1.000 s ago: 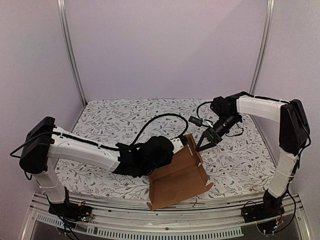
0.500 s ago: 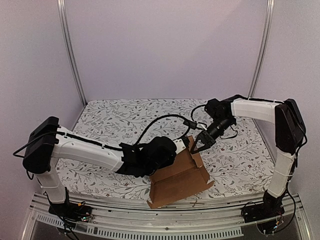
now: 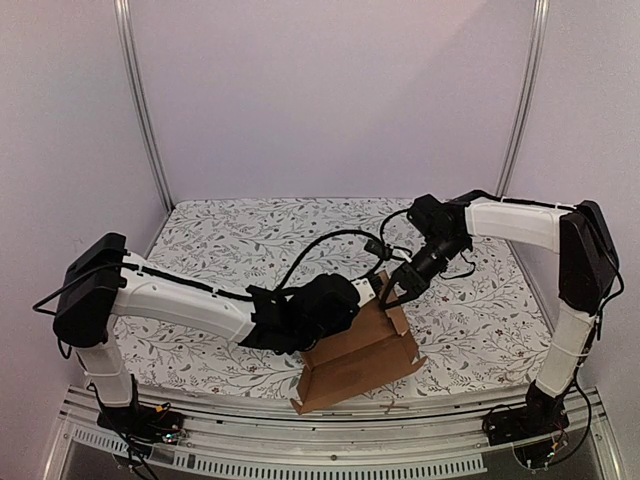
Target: Fold the paper box
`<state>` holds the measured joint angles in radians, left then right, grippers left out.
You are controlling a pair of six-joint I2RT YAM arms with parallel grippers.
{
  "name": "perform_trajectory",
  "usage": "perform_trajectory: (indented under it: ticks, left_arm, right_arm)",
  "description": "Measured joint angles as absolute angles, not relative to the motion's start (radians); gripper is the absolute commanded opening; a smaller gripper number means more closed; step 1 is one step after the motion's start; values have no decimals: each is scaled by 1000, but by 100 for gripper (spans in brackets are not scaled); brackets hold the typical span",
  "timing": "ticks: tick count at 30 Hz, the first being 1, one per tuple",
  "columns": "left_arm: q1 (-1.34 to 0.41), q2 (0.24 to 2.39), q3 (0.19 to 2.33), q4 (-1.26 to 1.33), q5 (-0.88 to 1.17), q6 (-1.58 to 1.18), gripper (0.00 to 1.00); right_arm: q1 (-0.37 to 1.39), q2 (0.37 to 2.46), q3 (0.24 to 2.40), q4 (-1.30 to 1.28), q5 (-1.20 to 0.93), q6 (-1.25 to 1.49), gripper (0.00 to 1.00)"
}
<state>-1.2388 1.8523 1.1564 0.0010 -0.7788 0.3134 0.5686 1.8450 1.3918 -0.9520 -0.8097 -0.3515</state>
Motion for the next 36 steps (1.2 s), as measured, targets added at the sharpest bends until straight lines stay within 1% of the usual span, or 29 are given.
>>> perform_trajectory:
  ticks: [5, 10, 16, 19, 21, 23, 26, 33, 36]
  left_arm:
    - [-1240, 1852, 1156, 18, -771, 311, 0]
    - [-1240, 1852, 1156, 39, -771, 306, 0]
    - [-1243, 1852, 1156, 50, -771, 306, 0]
    - [-1245, 1852, 1156, 63, -772, 306, 0]
    - [-1246, 1852, 1156, 66, -773, 307, 0]
    - [-1246, 1852, 1156, 66, -778, 308, 0]
    - [-1246, 1852, 1156, 64, -785, 314, 0]
    - [-1246, 1852, 1156, 64, -795, 322, 0]
    - [-1246, 1852, 1156, 64, -796, 323, 0]
  right_arm:
    - [529, 1845, 1392, -978, -867, -371, 34]
    - [496, 1845, 1393, -1000, -930, -379, 40]
    - [473, 1887, 1464, -1177, -1016, -525, 41]
    - [450, 1903, 1480, -1227, -1036, -579, 42]
    - [430, 1909, 1483, -1250, -1050, -599, 44]
    - [408, 1914, 1489, -1276, -1057, -618, 50]
    - [385, 1916, 1512, -1310, -1063, -657, 56]
    - [363, 1916, 1564, -1332, -1084, -775, 56]
    - [329, 1917, 1566, -1340, -1087, -789, 53]
